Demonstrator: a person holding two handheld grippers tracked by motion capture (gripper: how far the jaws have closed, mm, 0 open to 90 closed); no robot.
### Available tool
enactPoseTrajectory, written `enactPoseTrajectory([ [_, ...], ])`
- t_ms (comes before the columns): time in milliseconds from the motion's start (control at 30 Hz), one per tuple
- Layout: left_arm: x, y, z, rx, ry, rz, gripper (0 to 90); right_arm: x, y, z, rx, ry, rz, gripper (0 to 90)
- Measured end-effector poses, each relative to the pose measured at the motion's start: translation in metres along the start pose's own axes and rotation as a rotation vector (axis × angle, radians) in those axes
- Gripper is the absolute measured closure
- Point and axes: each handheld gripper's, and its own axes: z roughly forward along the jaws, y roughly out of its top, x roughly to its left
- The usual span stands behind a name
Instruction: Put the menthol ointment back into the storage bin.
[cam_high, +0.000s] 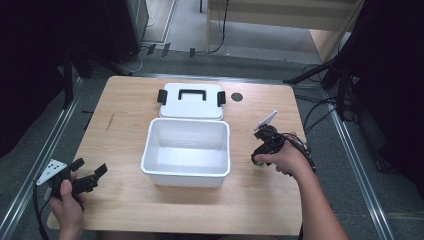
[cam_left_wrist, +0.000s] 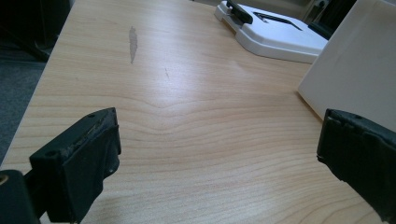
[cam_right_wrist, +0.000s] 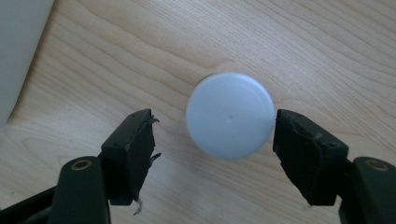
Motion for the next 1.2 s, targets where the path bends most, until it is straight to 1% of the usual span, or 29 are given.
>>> enactPoseTrajectory([
  [33,0.0,0.0,0.0,0.0,0.0,0.0,0.1,0.0,0.0,0.0,0.0,0.0,0.0,30.6],
  [67,0.0,0.0,0.0,0.001,0.001,0.0,0.1,0.0,0.003,0.003,0.013,-0.003,0.009,30.9],
  [133,0.0,0.0,0.0,0.002,-0.001,0.0,0.1,0.0,0.01,0.009,0.037,-0.011,0.029,34.6],
  [167,0.0,0.0,0.0,0.002,-0.001,0.0,0.1,0.0,0.01,0.009,0.037,-0.011,0.029,34.6],
  [200,0.0,0.0,0.0,0.002,0.0,0.0,0.1,0.001,0.012,0.01,0.044,-0.002,0.042,37.1],
  [233,0.0,0.0,0.0,0.002,-0.002,0.0,0.1,0.001,0.014,0.012,0.047,0.0,0.045,38.0],
  [267,0.0,0.0,0.0,0.002,-0.002,0.0,0.1,0.002,0.016,0.015,0.066,-0.022,0.049,43.8],
  [300,0.0,0.0,0.0,0.002,-0.002,0.0,0.1,0.002,0.016,0.015,0.066,-0.022,0.049,43.8],
  [333,0.0,0.0,0.0,0.003,-0.002,0.0,0.1,0.002,0.018,0.017,0.086,-0.035,0.061,46.3],
  [367,0.0,0.0,0.0,0.003,-0.002,0.0,0.1,0.001,0.018,0.017,0.089,-0.033,0.07,46.9],
  [467,0.0,0.0,0.0,0.003,-0.002,0.0,0.1,0.001,0.019,0.017,0.103,-0.028,0.068,51.3],
  [500,0.0,0.0,0.0,0.002,-0.001,0.0,0.1,0.001,0.018,0.016,0.106,-0.022,0.056,51.4],
  [533,0.0,0.0,0.0,0.002,-0.001,0.0,0.1,0.002,0.018,0.016,0.106,-0.015,0.031,51.5],
  [567,0.0,0.0,0.0,0.002,-0.001,0.001,0.1,0.002,0.018,0.016,0.106,-0.015,0.031,51.5],
  [633,0.0,0.0,0.0,0.002,-0.001,0.001,0.1,0.003,0.018,0.013,0.111,-0.003,0.009,51.6],
  [667,0.0,0.0,0.001,0.003,-0.001,0.002,0.1,0.005,0.019,0.009,0.099,0.0,-0.006,51.6],
  [700,0.0,0.0,0.001,0.003,-0.001,0.002,0.1,0.005,0.019,0.009,0.099,0.0,-0.006,51.6],
  [733,-0.001,0.0,0.001,0.002,0.0,0.002,0.1,0.007,0.019,0.002,0.094,0.003,-0.025,51.6],
  [800,-0.001,0.0,0.001,0.003,0.0,0.003,0.1,0.007,0.02,0.0,0.091,0.004,-0.033,51.6],
  [833,-0.001,0.0,0.001,0.003,-0.001,0.003,0.1,0.009,0.021,-0.005,0.091,0.007,-0.04,51.6],
  [867,-0.001,0.0,0.001,0.003,-0.002,0.003,0.1,0.011,0.022,-0.012,0.087,0.005,-0.07,51.6],
  [900,-0.001,0.0,0.001,0.003,-0.002,0.003,0.1,0.011,0.022,-0.012,0.087,0.005,-0.07,51.6],
  [1000,0.0,0.0,0.0,0.002,-0.004,0.002,0.1,0.016,0.025,-0.027,0.089,0.003,-0.111,51.7],
  [1033,0.0,0.0,0.0,0.002,-0.004,0.002,0.0,0.018,0.026,-0.033,0.089,0.004,-0.133,51.6],
  [1067,0.0,0.0,0.0,0.002,-0.006,0.002,0.1,0.02,0.027,-0.037,0.089,0.003,-0.137,51.7],
  [1100,0.0,0.0,0.0,0.001,-0.006,0.0,0.1,0.023,0.029,-0.044,0.09,-0.005,-0.151,51.6],
  [1133,0.0,0.0,0.0,0.001,-0.008,0.0,0.1,0.027,0.031,-0.053,0.081,-0.007,-0.152,51.6],
  [1167,0.0,0.0,0.0,0.001,-0.008,0.0,0.1,0.027,0.031,-0.053,0.081,-0.007,-0.152,51.6],
  [1200,0.001,0.0,0.0,0.002,-0.009,0.0,0.1,0.028,0.033,-0.058,0.074,-0.009,-0.157,51.6],
])
